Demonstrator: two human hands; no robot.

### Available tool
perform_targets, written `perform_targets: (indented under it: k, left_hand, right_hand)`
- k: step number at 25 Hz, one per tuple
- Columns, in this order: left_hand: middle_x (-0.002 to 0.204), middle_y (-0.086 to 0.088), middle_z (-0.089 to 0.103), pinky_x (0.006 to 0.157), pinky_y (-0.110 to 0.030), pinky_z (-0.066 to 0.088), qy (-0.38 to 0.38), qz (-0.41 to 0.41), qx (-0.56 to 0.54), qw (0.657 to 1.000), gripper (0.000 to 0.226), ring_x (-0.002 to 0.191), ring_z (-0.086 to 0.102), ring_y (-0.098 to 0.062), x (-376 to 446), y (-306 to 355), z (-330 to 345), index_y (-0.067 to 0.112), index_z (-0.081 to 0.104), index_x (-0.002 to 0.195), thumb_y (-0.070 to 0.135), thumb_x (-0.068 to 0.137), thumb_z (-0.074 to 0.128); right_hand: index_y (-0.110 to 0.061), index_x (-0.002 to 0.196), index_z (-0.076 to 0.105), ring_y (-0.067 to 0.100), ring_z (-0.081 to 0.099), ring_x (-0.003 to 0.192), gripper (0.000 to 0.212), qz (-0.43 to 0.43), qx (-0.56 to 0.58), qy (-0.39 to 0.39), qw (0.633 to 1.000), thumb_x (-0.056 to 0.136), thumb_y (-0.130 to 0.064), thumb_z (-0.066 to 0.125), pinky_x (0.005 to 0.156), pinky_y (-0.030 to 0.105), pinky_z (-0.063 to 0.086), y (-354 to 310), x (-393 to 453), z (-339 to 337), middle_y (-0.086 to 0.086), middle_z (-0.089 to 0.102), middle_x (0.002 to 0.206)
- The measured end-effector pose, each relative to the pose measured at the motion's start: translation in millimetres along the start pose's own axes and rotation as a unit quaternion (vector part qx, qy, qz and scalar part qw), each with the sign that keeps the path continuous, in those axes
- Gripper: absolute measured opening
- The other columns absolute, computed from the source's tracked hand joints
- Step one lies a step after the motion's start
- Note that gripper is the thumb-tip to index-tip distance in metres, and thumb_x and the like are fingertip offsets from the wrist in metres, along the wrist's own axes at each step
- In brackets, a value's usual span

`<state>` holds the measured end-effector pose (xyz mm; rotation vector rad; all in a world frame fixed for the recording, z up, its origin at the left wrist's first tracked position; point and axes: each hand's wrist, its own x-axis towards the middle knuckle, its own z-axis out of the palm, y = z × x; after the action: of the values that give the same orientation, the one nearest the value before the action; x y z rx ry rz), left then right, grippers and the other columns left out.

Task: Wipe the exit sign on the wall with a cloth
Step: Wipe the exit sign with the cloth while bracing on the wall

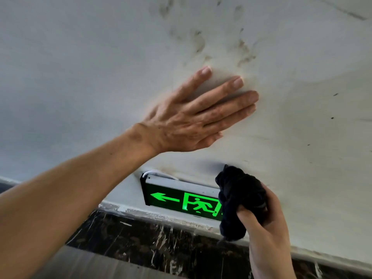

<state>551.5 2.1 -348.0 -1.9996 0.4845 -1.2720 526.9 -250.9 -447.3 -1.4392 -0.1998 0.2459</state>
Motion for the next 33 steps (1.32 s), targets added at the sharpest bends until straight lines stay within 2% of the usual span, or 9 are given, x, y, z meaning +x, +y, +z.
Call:
perform_targets:
  k: [3, 5, 7, 9, 12, 14, 20, 29, 33]
  left_hand:
    - [0.155, -0.002, 0.046, 0.121, -0.052, 0.015, 0.005, -0.002, -0.005, 1.000, 0.058, 0.141, 0.041, -0.027, 5.3, -1.0, -4.1, 0.014, 0.044, 0.154, 0.032, 0.099, 0.045]
    - [0.153, -0.002, 0.055, 0.120, -0.052, 0.017, 0.005, -0.006, 0.000, 1.000, 0.063, 0.140, 0.042, -0.026, 6.1, -0.4, -6.3, 0.014, 0.046, 0.152, 0.033, 0.093, 0.054]
    - [0.151, -0.001, 0.058, 0.121, -0.053, 0.022, 0.006, -0.005, 0.000, 1.000, 0.061, 0.140, 0.043, -0.025, 7.0, 0.0, -7.8, 0.014, 0.049, 0.151, 0.031, 0.093, 0.054]
    - [0.151, 0.000, 0.058, 0.119, -0.054, 0.027, 0.008, -0.002, -0.008, 1.000, 0.058, 0.140, 0.043, -0.025, 6.7, -0.3, -7.9, 0.015, 0.051, 0.151, 0.030, 0.095, 0.053]
    - [0.151, 0.001, 0.058, 0.118, -0.053, 0.028, 0.012, -0.006, -0.005, 1.000, 0.053, 0.140, 0.046, -0.023, 5.9, 0.9, -7.1, 0.016, 0.052, 0.150, 0.028, 0.099, 0.046]
    - [0.151, 0.001, 0.058, 0.120, -0.053, 0.026, 0.013, -0.003, -0.001, 1.000, 0.052, 0.140, 0.045, -0.023, 6.0, 1.5, -5.3, 0.016, 0.050, 0.151, 0.028, 0.100, 0.042]
    - [0.151, -0.001, 0.056, 0.119, -0.054, 0.026, 0.020, 0.001, 0.000, 1.000, 0.052, 0.140, 0.043, -0.025, 4.7, 0.3, -3.0, 0.015, 0.053, 0.150, 0.027, 0.101, 0.041]
    - [0.155, 0.000, 0.045, 0.116, -0.053, 0.028, 0.017, 0.005, 0.005, 1.000, 0.053, 0.139, 0.042, -0.024, 7.1, -1.1, -5.0, 0.016, 0.050, 0.151, 0.027, 0.101, 0.041]
    - [0.156, 0.000, 0.038, 0.122, -0.052, 0.018, 0.021, -0.003, 0.005, 1.000, 0.053, 0.141, 0.042, -0.025, 6.0, 0.1, -4.0, 0.016, 0.049, 0.152, 0.026, 0.101, 0.042]
  right_hand:
    - [-0.059, 0.112, 0.053, -0.011, 0.062, 0.092, 0.068, -0.086, -0.154, 0.004, 0.984, 0.068, -0.011, 0.071, 0.067, 0.004, 0.047, -0.9, -5.5, 16.9, -0.036, 0.063, 0.104]
    - [-0.056, 0.123, 0.045, -0.009, 0.060, 0.092, 0.073, -0.151, -0.247, -0.016, 0.957, 0.066, -0.018, 0.068, 0.067, 0.001, 0.045, -1.9, -6.1, 33.6, -0.034, 0.063, 0.106]
    - [-0.037, 0.131, 0.046, -0.001, 0.061, 0.097, 0.073, -0.257, -0.359, -0.061, 0.895, 0.065, -0.020, 0.069, 0.080, 0.006, 0.048, 2.1, -1.9, 52.7, -0.021, 0.064, 0.113]
    - [-0.021, 0.129, 0.052, 0.014, 0.065, 0.099, 0.072, -0.359, -0.449, -0.127, 0.808, 0.061, -0.018, 0.075, 0.085, 0.025, 0.055, 12.8, 5.2, 75.7, -0.002, 0.069, 0.113]
    - [-0.016, 0.121, 0.063, 0.023, 0.066, 0.098, 0.065, -0.395, -0.542, -0.180, 0.720, 0.059, -0.018, 0.077, 0.083, 0.034, 0.055, 31.1, 12.2, 108.4, 0.002, 0.069, 0.112]
    - [-0.017, 0.118, 0.065, 0.023, 0.065, 0.099, 0.063, -0.382, -0.585, -0.193, 0.689, 0.057, -0.019, 0.079, 0.083, 0.032, 0.055, 42.8, 13.5, 122.8, 0.000, 0.067, 0.114]
    - [-0.021, 0.130, 0.050, 0.022, 0.060, 0.103, 0.081, -0.349, -0.640, -0.196, 0.656, 0.055, -0.033, 0.081, 0.088, 0.034, 0.052, 56.0, 14.1, 138.1, 0.001, 0.062, 0.120]
    - [-0.016, 0.112, 0.064, 0.021, 0.063, 0.086, 0.048, -0.385, -0.618, -0.149, 0.669, 0.064, -0.019, 0.067, 0.078, 0.032, 0.055, 59.2, 19.0, 131.3, -0.001, 0.066, 0.097]
    - [-0.015, 0.107, 0.065, 0.023, 0.063, 0.083, 0.048, -0.385, -0.609, -0.135, 0.680, 0.060, -0.014, 0.072, 0.078, 0.034, 0.055, 59.8, 21.2, 120.5, 0.000, 0.067, 0.094]
